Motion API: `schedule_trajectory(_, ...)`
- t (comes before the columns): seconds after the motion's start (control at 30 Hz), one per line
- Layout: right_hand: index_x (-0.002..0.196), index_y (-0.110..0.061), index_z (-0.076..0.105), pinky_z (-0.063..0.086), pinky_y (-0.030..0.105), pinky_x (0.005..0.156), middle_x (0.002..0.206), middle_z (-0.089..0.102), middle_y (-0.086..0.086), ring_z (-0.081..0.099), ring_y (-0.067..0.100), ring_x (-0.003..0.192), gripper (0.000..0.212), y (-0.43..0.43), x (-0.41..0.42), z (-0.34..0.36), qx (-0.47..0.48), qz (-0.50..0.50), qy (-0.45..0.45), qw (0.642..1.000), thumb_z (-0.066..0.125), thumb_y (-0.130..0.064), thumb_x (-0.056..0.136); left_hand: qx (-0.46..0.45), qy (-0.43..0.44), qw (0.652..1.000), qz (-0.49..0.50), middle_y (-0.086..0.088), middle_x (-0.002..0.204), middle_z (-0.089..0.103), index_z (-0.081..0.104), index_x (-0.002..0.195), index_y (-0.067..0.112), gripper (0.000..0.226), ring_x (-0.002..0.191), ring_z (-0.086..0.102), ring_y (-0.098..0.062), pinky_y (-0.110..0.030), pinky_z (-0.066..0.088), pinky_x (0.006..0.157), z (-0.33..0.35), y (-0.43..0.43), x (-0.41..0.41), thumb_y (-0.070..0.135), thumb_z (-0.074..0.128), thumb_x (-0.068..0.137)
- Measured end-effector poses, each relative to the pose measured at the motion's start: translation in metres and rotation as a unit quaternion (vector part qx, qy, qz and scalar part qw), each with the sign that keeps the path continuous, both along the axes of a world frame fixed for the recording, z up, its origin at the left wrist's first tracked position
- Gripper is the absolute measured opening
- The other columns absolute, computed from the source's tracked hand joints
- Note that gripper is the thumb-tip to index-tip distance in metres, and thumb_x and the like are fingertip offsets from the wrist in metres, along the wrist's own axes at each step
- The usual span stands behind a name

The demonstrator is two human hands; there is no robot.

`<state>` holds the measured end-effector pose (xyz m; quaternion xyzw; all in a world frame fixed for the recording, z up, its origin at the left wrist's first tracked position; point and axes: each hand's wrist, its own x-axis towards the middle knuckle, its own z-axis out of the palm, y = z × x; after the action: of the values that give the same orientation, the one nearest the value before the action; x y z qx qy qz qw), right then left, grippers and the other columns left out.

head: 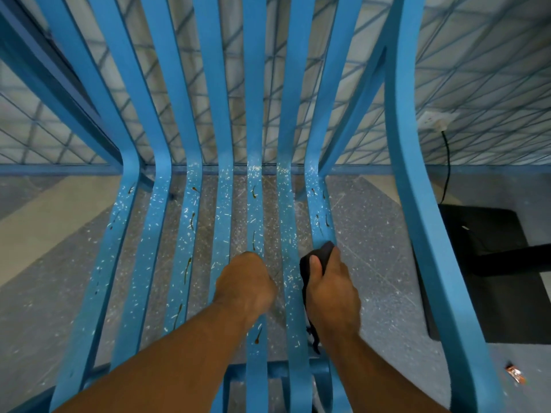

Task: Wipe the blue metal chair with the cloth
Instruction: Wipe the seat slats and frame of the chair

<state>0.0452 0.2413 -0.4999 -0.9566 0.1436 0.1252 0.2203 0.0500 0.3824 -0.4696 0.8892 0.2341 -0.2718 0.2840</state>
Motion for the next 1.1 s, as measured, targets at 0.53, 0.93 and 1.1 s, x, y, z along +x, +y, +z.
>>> schedule_trajectory(0.53, 0.113, -0.012, 0.051, 0.047, 0.034, 0.070, 0.098, 0.064, 0.010, 0.063, 0.030, 0.088, 0.060, 0.003, 0.022, -0.003, -0.022, -0.061, 0.034, 0.997, 0.022, -0.062, 0.097, 0.004, 0.008, 1.000, -0.024, -0.002, 0.074, 0.060, 0.053, 0.075, 0.014, 0.021, 0.068, 0.062, -0.016, -0.025, 0.045, 0.051, -0.004, 0.002, 0.001, 0.024, 0.061, 0.092)
schedule_trajectory(0.93, 0.122, -0.016, 0.040, 0.050, 0.037, 0.080, 0.102, 0.062, 0.004, 0.063, 0.026, 0.096, 0.050, -0.005, -0.006, 0.009, 0.019, -0.049, 0.098, 0.994, 0.030, -0.058, 0.097, -0.047, 0.006, 0.998, 0.039, -0.011, 0.101, 0.061, 0.053, 0.108, 0.004, 0.027, 0.087, 0.062, -0.024, -0.028, 0.048, 0.059, -0.002, 0.014, 0.058, 0.020, 0.066, 0.089)
schedule_trajectory(1.1, 0.108, -0.011, 0.047, 0.046, 0.036, 0.071, 0.098, 0.063, 0.011, 0.063, 0.033, 0.091, 0.058, 0.005, 0.046, -0.005, -0.022, -0.052, 0.062, 0.996, 0.029, -0.064, 0.095, -0.035, -0.022, 0.997, 0.072, -0.006, 0.083, 0.060, 0.052, 0.094, 0.007, 0.011, 0.073, 0.062, -0.022, -0.024, 0.038, 0.044, -0.018, 0.010, 0.053, 0.009, 0.061, 0.089)
